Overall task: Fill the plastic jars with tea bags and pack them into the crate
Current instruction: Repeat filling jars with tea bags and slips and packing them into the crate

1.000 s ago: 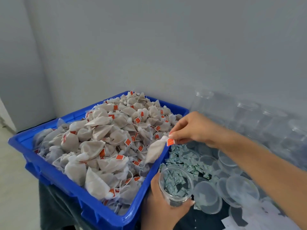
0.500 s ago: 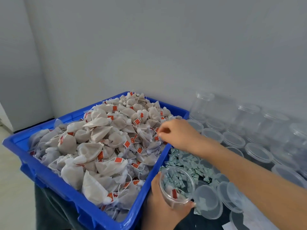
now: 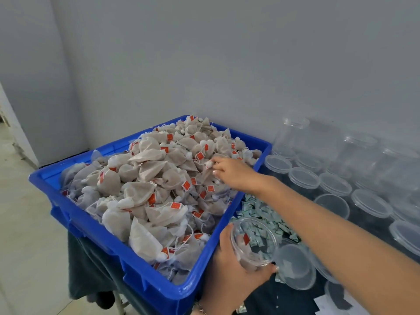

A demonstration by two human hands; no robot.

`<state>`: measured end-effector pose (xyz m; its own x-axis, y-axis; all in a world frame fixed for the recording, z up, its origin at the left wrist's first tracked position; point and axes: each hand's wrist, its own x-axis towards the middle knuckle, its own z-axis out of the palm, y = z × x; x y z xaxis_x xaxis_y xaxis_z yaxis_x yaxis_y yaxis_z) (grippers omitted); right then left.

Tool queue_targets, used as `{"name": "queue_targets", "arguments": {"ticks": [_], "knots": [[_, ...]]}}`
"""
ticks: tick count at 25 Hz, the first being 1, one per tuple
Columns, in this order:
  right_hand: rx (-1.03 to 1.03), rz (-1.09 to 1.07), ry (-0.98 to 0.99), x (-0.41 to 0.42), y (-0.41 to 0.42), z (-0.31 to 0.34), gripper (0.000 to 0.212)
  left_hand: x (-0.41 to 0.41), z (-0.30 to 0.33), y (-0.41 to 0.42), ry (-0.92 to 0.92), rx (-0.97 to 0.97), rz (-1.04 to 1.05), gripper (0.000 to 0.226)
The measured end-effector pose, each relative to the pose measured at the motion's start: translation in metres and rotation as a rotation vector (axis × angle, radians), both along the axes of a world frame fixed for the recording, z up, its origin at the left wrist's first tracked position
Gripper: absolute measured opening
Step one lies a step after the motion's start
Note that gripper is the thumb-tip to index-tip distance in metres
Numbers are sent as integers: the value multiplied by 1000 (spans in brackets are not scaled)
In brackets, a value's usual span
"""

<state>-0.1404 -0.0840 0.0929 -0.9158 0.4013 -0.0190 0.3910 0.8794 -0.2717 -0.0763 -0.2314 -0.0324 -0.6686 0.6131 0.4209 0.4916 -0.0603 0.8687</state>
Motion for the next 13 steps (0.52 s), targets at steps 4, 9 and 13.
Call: {"name": "queue_targets", "arguments": {"ticks": [4,9,13], "knots": [[-156,55,276,78,-24,47,31,-3,1,-2,32,5,20,94],[-206,-3,-69,138,-59,50,38,-2,5,0,12,-13,68,81],[-99,-38,-81,131,-65,38,52,1,-1,-3,-26,4,47,89]]}}
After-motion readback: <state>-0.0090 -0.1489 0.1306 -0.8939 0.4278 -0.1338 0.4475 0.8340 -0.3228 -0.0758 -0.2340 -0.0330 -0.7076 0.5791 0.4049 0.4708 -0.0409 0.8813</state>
